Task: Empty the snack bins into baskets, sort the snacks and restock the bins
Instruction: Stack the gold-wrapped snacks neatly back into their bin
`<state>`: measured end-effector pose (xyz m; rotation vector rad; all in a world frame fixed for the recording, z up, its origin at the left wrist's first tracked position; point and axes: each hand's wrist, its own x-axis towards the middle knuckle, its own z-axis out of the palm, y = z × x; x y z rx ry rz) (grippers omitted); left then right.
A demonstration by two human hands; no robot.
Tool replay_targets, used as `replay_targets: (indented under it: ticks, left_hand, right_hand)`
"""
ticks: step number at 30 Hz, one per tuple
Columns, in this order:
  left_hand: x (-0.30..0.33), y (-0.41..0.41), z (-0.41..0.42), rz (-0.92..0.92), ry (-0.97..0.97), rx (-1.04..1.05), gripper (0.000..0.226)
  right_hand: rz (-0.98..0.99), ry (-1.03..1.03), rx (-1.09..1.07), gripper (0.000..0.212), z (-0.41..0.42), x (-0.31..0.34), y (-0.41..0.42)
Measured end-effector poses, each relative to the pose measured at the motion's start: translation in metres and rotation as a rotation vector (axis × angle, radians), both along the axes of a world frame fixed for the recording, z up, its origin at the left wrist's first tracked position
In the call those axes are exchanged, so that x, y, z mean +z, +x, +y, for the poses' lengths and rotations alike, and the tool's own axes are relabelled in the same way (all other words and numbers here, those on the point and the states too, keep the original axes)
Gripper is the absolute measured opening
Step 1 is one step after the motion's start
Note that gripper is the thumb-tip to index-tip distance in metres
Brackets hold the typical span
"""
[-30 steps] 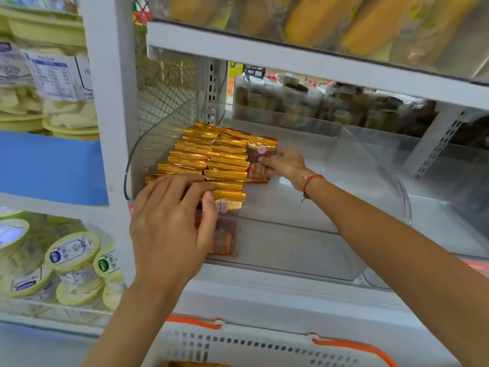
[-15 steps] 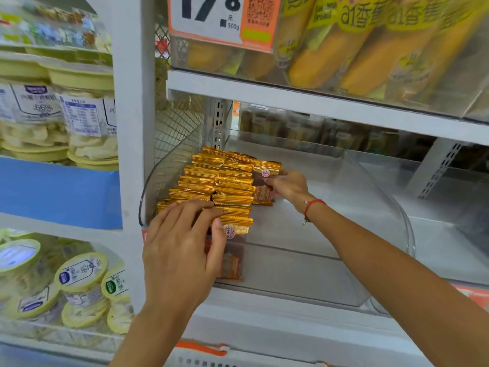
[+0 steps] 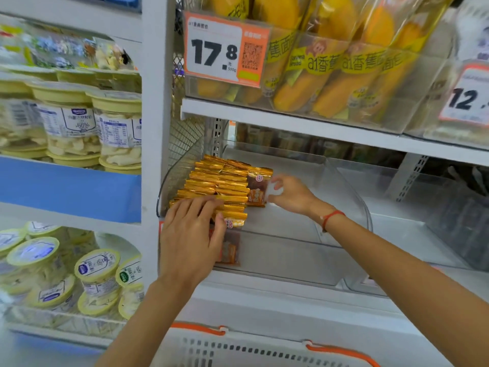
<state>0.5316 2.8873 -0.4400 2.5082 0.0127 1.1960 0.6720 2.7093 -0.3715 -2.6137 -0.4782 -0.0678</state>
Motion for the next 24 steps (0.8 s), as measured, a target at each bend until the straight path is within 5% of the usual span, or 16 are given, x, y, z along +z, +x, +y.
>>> replay_targets:
  ticks: [4,6,12,16,21,24]
  left_hand:
    - [0.007,-0.024,-0.006,-0.08,0.02,-0.046,0.033]
    - [0.003,-0.046,-0.015,-0.097,0.009,-0.071,0.029]
    - [-0.073,-0.097,-0.035,0.388,-0.18,-0.166,0.012]
    - [-0.168,-0.115,-0.05,0.712,-0.212,-0.163,0.02]
    - [-0.256,-0.159,-0.049,1.063,0.012,-0.16,0.04]
    - [-0.285,-0.181,-0.035,1.33,0.094,-0.246,0.046]
  right_hand:
    - [-0.576,-0.014,0.201,0.018,-0.025,0.001,-0.088]
    - [-0.71,-0.022,0.302,0.014,-0.04,-0.009,-0.129]
    - [0.131,-0.401,0.469,0.023,-0.078,-0.119,-0.178]
    - [0.529,-0.306,0.372,0.025,-0.091,-0.221,-0.2]
    - [0.835,-0.311,0.352,0.016,-0.107,-0.331,-0.253]
    - [1.116,-0.233,0.325,0.047,-0.113,-0.35,-0.276]
